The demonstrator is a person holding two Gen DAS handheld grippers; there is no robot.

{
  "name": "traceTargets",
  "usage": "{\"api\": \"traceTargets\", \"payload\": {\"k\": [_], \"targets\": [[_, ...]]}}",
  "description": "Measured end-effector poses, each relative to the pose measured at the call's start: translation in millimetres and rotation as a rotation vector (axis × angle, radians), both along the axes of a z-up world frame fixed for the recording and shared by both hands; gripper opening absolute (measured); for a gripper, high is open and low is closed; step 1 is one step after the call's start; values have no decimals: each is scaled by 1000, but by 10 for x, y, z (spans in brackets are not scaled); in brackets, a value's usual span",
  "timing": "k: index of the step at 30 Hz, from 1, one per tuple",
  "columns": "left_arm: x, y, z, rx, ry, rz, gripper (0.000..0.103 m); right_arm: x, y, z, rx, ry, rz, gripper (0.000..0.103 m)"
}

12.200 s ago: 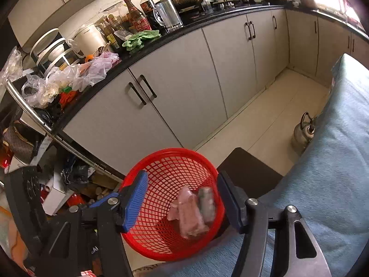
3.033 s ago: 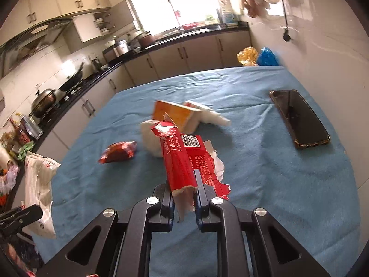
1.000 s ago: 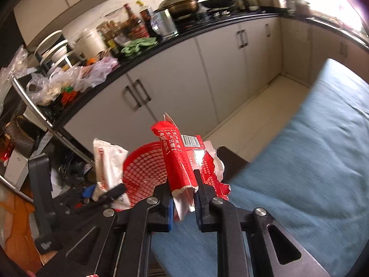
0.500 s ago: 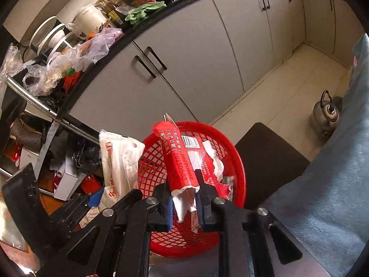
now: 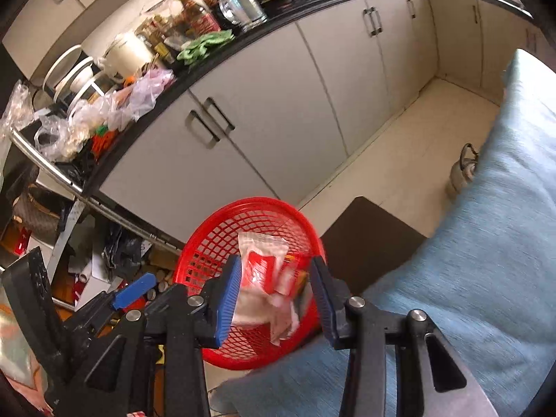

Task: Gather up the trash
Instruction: 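Carry both wrappers over the red basket and open both tools to drop them, then return both tools to the table toward the red snack packet and white cloth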

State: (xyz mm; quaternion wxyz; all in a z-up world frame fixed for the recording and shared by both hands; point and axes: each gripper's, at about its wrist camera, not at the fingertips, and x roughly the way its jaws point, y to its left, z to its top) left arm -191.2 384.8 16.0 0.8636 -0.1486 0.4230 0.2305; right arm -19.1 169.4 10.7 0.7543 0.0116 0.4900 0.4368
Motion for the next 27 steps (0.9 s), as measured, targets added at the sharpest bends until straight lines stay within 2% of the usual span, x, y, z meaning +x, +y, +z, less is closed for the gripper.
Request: {"api": "traceTargets", "payload": {"k": [6,13,27], "targets": [[-47,-168,135,34,-15,-19,57,-33,-314,83,14,-16,-51,44],[-89,-438,325,83,-40,-52,63,-110,-754,184,37,-36,-112,46],[-68,-1238,644,189,-70,-166,70,-224,-1877,297,56,-86,-267,53]]}}
